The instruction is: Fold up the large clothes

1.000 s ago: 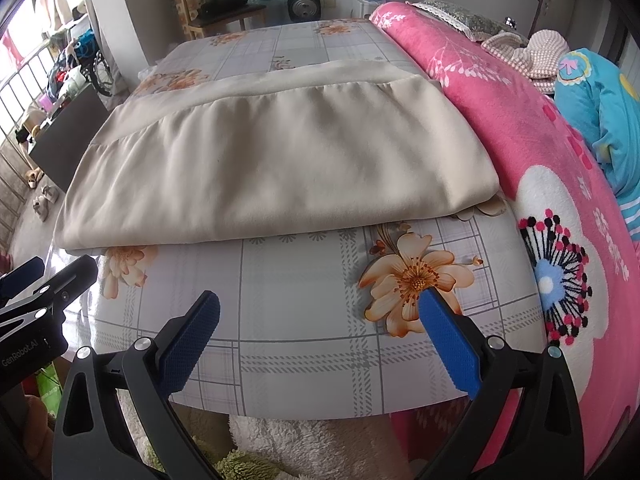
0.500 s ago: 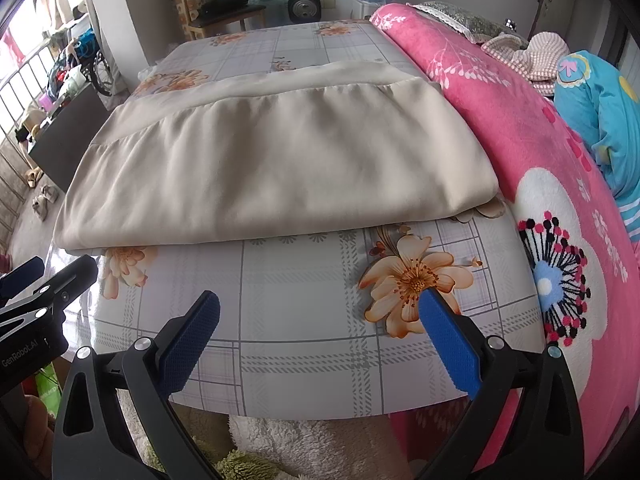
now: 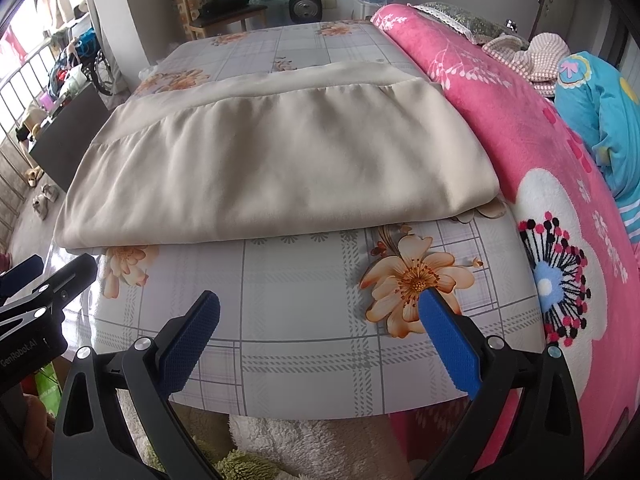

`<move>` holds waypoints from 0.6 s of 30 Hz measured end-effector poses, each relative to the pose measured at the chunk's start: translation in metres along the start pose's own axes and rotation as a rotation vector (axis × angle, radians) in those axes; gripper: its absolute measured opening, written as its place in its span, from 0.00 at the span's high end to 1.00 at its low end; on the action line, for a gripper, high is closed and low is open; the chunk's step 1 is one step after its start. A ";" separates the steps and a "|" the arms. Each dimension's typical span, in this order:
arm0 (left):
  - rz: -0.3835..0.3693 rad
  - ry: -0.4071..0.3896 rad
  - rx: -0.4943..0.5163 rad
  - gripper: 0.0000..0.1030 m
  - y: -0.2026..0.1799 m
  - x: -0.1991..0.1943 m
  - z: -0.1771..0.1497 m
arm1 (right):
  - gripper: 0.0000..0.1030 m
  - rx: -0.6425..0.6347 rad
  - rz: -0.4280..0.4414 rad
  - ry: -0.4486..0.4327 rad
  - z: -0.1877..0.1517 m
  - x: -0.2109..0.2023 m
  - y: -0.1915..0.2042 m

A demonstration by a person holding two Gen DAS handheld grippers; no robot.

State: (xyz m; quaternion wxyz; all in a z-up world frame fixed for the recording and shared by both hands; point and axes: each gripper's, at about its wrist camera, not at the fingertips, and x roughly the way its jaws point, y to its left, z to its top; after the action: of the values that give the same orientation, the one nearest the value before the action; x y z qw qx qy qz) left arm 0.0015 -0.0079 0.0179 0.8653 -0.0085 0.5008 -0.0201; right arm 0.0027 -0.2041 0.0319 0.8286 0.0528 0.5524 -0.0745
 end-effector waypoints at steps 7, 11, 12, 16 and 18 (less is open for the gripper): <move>0.003 -0.003 0.003 0.08 0.000 -0.002 0.001 | 0.06 0.000 0.003 -0.001 0.000 -0.001 -0.002; 0.004 -0.004 0.004 0.08 0.000 -0.002 0.001 | 0.06 0.000 0.006 -0.002 0.001 -0.001 -0.003; 0.005 -0.004 0.004 0.08 0.000 -0.002 0.000 | 0.06 0.000 0.006 -0.001 0.001 -0.001 -0.003; 0.005 -0.004 0.006 0.08 0.000 -0.003 0.002 | 0.06 0.001 0.009 -0.002 0.001 0.000 -0.004; 0.004 -0.004 0.006 0.08 -0.001 -0.003 0.001 | 0.06 0.001 0.009 -0.001 0.001 0.000 -0.004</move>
State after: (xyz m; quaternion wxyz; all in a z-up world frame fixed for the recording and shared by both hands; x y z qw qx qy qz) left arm 0.0010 -0.0087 0.0208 0.8663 -0.0050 0.4991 -0.0196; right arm 0.0029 -0.2081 0.0328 0.8292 0.0556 0.5516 -0.0713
